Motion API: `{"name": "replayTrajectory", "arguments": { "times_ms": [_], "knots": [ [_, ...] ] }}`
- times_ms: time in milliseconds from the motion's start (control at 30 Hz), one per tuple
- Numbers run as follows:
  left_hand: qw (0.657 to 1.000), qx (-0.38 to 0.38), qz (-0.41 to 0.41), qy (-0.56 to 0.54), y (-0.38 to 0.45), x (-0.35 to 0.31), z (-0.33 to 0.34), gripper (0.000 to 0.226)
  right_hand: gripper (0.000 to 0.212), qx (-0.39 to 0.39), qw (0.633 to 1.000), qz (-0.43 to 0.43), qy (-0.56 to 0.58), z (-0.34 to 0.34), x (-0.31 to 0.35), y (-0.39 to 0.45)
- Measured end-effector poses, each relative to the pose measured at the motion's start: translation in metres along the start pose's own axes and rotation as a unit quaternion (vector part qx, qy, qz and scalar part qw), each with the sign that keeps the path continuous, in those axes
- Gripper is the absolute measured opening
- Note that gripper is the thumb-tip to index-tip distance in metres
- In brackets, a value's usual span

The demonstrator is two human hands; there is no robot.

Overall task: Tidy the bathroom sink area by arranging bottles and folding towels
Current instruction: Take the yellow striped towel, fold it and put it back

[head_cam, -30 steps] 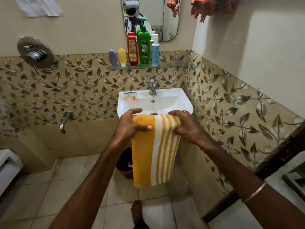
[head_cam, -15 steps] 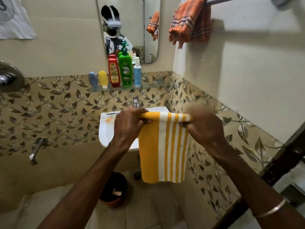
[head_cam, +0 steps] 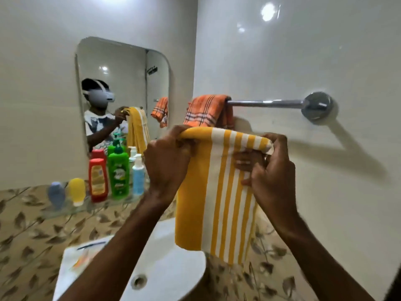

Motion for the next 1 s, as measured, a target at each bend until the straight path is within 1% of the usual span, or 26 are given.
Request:
{"name": "replayTrajectory", "arguments": {
  "times_ms": [33,67,133,167,267,367,433,500,567,600,633,667,733,800,867,900,967,1000],
  "knots": [
    [0.996,-0.006,-0.025,-0.081,0.013,0.001,0.007,0.021,0.023,-0.017,1.000,-0.016,0.002,0.000,0.006,0.008],
    [0.985,-0.004,-0.045,-0.166,0.027,0.001,0.016,0.024,0.024,-0.032,0.999,-0.035,0.004,0.000,0.013,0.017],
    [0.951,0.009,-0.062,-0.304,0.052,-0.004,0.029,0.029,0.030,-0.059,0.996,-0.069,-0.004,-0.003,0.025,0.035],
    [0.936,0.016,-0.060,-0.347,0.064,-0.009,0.035,0.033,0.034,-0.069,0.994,-0.085,-0.012,-0.004,0.030,0.046],
    [0.920,0.040,-0.026,-0.388,0.098,-0.026,0.052,0.052,0.048,-0.087,0.986,-0.129,-0.055,-0.005,0.047,0.079],
    [0.896,0.091,0.011,-0.435,0.132,-0.039,0.078,0.067,0.066,-0.098,0.974,-0.158,-0.128,-0.003,0.059,0.113],
    [0.891,0.126,0.024,-0.436,0.150,-0.042,0.097,0.070,0.077,-0.104,0.965,-0.154,-0.182,-0.002,0.059,0.135],
    [0.888,0.171,0.034,-0.425,0.163,-0.041,0.120,0.070,0.090,-0.089,0.959,-0.131,-0.237,0.001,0.055,0.153],
    [0.892,0.232,0.049,-0.385,0.169,-0.037,0.145,0.072,0.101,-0.043,0.950,-0.082,-0.297,0.007,0.045,0.165],
    [0.895,0.267,0.061,-0.353,0.169,-0.035,0.158,0.074,0.104,-0.014,0.940,-0.052,-0.336,0.011,0.037,0.169],
    [0.894,0.296,0.079,-0.327,0.167,-0.033,0.169,0.075,0.103,0.014,0.920,-0.028,-0.391,0.013,0.030,0.173],
    [0.889,0.320,0.101,-0.312,0.165,-0.031,0.179,0.074,0.096,0.037,0.888,-0.012,-0.458,0.015,0.024,0.178],
    [0.877,0.338,0.134,-0.314,0.164,-0.028,0.190,0.063,0.075,0.082,0.825,0.014,-0.559,0.018,0.017,0.188],
    [0.875,0.337,0.144,-0.316,0.168,-0.021,0.197,0.046,0.065,0.143,0.794,0.063,-0.587,0.023,0.014,0.198],
    [0.873,0.370,0.156,-0.276,0.174,-0.019,0.201,0.040,0.065,0.199,0.772,0.119,-0.592,0.024,0.013,0.206],
    [0.869,0.396,0.169,-0.244,0.176,-0.021,0.203,0.042,0.065,0.221,0.771,0.146,-0.578,0.023,0.011,0.211],
    [0.856,0.446,0.186,-0.182,0.183,-0.026,0.204,0.041,0.061,0.253,0.786,0.202,-0.526,0.019,0.003,0.224],
    [0.850,0.461,0.191,-0.168,0.186,-0.029,0.205,0.040,0.060,0.266,0.792,0.229,-0.500,0.018,-0.002,0.227]
  ]
}}
Point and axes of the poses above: each hand's wrist, its own y-axis towards the middle knuckle, its own z-axis out of the palm, x = y × z, the point moved 4 cm from there along y, towards the middle knuckle, and after that the axes turned 5 degrees about x, right-handed, at the moved point
